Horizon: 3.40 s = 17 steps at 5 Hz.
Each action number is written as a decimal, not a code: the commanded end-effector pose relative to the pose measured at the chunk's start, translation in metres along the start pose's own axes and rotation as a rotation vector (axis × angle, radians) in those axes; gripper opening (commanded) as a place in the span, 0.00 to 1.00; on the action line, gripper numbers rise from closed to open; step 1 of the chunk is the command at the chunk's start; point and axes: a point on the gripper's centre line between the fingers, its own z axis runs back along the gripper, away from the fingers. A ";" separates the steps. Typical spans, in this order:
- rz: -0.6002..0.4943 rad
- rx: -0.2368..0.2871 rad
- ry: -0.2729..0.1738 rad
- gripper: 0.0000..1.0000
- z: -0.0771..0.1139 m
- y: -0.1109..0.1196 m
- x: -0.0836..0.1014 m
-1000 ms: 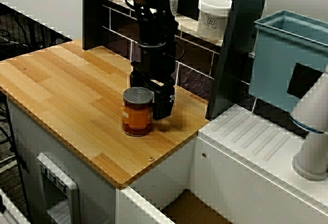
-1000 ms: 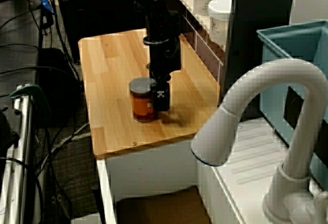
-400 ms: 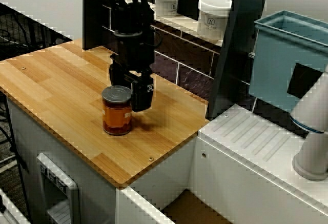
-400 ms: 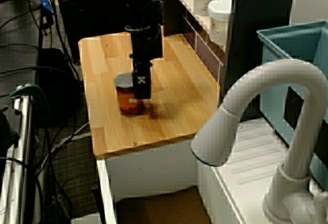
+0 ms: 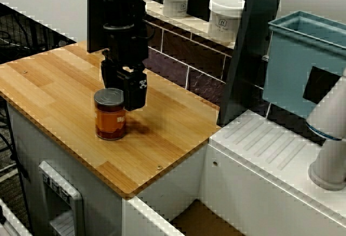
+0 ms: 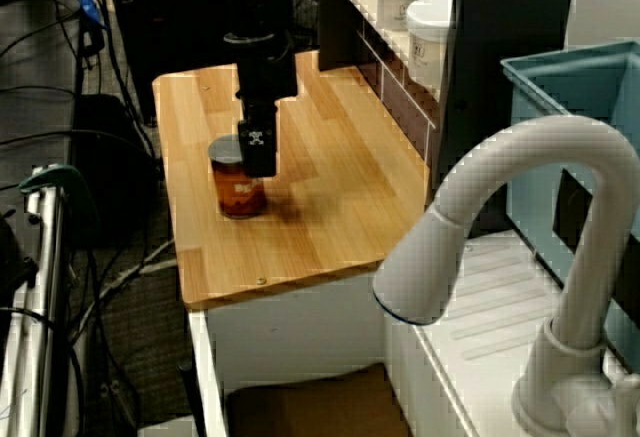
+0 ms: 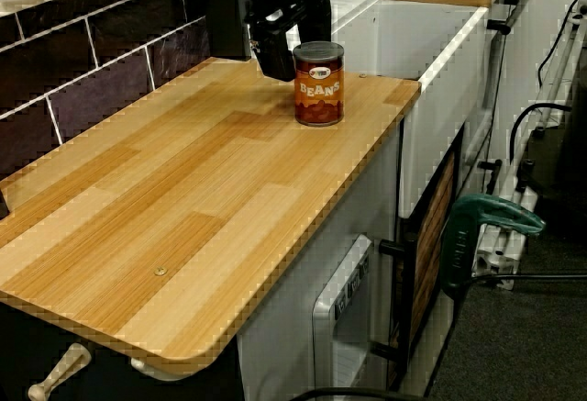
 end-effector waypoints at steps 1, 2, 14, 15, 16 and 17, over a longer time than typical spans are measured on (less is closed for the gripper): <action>-0.017 -0.015 -0.058 1.00 0.035 0.003 -0.007; -0.011 -0.026 -0.067 1.00 0.042 0.004 -0.007; -0.177 -0.043 0.032 1.00 0.010 -0.084 -0.033; -0.143 -0.016 0.053 1.00 -0.004 -0.078 -0.033; -0.100 0.009 0.055 1.00 -0.008 -0.074 -0.036; -0.082 0.030 0.052 1.00 -0.010 -0.073 -0.041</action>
